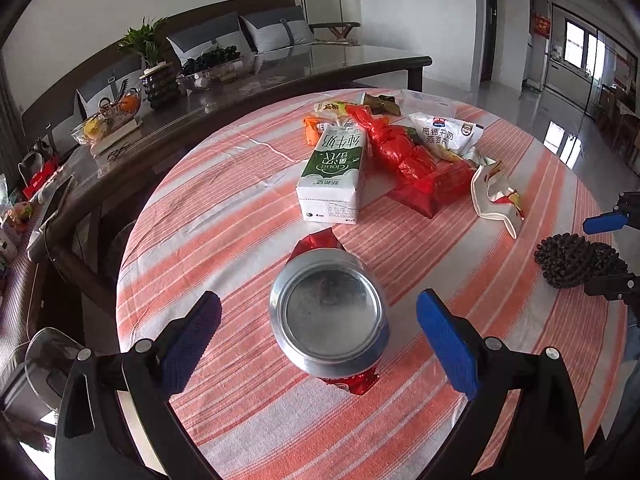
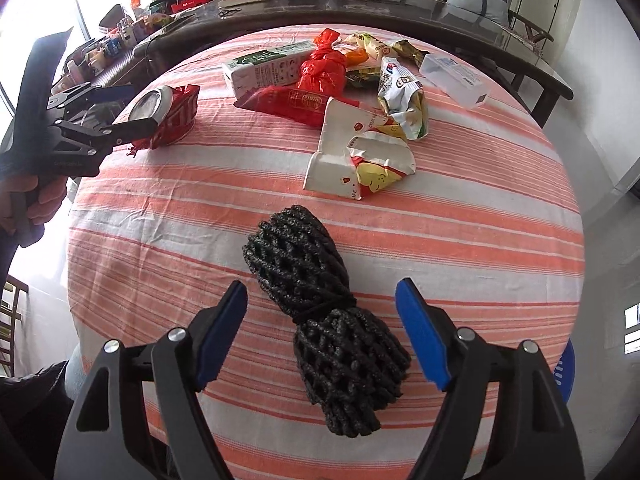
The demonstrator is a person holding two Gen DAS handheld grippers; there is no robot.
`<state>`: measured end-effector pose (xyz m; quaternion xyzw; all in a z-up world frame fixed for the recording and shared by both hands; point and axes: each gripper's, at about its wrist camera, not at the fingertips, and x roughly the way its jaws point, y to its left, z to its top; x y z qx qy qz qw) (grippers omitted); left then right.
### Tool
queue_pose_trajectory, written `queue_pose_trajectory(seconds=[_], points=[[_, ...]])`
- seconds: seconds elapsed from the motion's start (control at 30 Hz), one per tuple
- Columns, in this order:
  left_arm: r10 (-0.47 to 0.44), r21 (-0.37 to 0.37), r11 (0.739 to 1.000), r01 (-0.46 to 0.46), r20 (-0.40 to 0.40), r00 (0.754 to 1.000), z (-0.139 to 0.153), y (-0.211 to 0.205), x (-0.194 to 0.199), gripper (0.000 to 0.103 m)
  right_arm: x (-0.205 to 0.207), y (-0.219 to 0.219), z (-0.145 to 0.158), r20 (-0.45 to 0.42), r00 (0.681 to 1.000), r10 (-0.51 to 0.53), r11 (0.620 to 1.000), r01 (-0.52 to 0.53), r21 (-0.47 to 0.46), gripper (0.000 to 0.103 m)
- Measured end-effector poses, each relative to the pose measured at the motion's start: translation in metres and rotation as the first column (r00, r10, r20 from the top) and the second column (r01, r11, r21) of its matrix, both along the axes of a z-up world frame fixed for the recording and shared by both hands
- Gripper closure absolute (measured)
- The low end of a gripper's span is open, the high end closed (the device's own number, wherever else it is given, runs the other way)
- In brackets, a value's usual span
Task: Collect trash
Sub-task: 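Carry the nets and can to the blue basket and open both tools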
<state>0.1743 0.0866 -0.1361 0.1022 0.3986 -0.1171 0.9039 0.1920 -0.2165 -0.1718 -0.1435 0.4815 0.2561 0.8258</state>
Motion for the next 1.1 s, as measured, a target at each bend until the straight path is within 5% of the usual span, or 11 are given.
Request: queue_pose_trajectory(seconds=[0.03,0.07,0.13,0.33,0.53,0.7,0.93,1.1], points=[[-0.012,-0.022,1.000,0.011,-0.028,1.000,-0.002,0.000,0.003,0.042,0.000,0.002,-0.002,-0.006,1.000,0.022,1.000,-0.022,-0.012,0.044],[-0.008,-0.038,0.999,0.006,-0.051,0.999,-0.004,0.001,0.005,0.041,0.001,0.004,-0.004,-0.016,0.999,0.045,0.999,-0.045,-0.023,0.059],[0.000,-0.060,0.998,-0.002,-0.042,0.999,-0.003,0.004,0.004,0.041,0.002,0.002,-0.003,-0.018,0.999,0.040,0.999,-0.041,-0.009,0.064],[0.000,-0.170,0.985,-0.001,-0.009,1.000,0.021,-0.007,-0.007,0.041,0.004,-0.032,0.023,0.005,0.998,-0.070,0.986,0.069,0.154,0.066],[-0.127,-0.251,0.959,0.130,0.027,0.992,0.051,-0.083,-0.009,0.041,0.017,-0.124,0.038,-0.042,0.962,-0.271,0.912,0.270,0.308,0.066],[-0.302,-0.298,0.909,0.293,0.018,0.953,0.060,-0.191,-0.002,0.041,0.022,-0.238,0.038,-0.066,0.870,-0.488,0.822,0.484,0.302,0.066],[-0.510,-0.328,0.818,0.472,-0.034,0.860,0.051,-0.364,0.010,0.041,0.020,-0.384,0.012,-0.111,0.714,-0.692,0.679,0.695,0.235,0.066],[-0.579,-0.309,0.790,0.530,-0.091,0.810,0.022,-0.475,0.026,0.041,0.027,-0.460,-0.026,-0.179,0.619,-0.765,0.577,0.782,0.234,0.066]])
